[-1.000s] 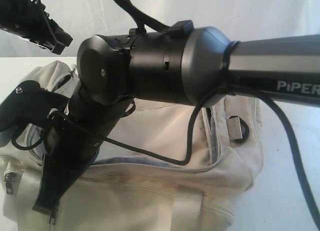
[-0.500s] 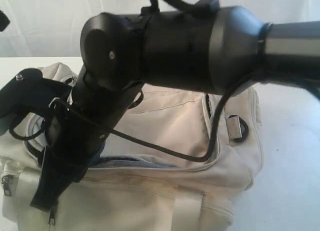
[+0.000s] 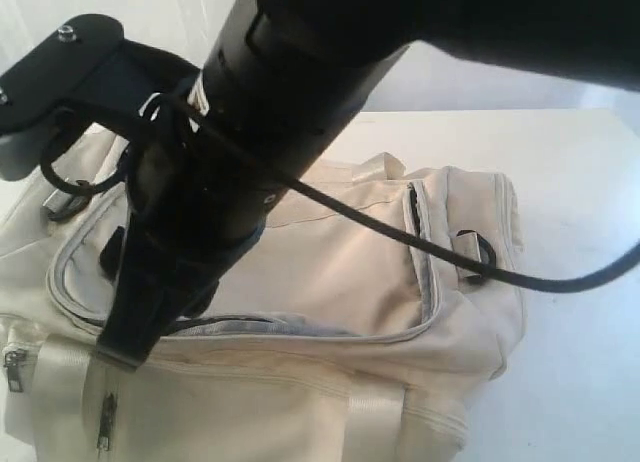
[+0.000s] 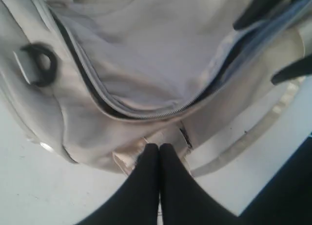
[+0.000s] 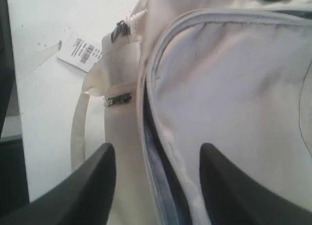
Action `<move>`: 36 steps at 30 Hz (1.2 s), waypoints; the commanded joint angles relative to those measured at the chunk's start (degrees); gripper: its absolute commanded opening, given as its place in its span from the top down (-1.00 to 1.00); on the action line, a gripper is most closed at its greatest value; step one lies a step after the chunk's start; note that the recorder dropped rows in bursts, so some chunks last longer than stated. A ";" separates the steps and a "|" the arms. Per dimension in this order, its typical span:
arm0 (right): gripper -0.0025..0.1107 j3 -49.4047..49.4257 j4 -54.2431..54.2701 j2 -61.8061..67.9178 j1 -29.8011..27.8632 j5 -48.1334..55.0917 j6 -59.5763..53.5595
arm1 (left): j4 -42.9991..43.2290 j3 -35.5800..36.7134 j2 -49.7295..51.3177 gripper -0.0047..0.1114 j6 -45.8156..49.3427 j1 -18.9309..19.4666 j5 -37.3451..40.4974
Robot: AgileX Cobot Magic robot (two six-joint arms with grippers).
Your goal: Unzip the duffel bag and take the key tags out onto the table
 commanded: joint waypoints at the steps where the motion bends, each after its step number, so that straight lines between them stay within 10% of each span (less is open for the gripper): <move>1: 0.07 -0.15 3.23 3.35 0.02 -7.54 0.44 | 0.20 9.24 -4.28 0.92 0.28 0.03 -5.17; 36: 0.07 -3.10 -15.02 9.18 0.02 -0.87 1.19 | -1.64 19.20 -4.94 0.92 0.13 0.03 -15.59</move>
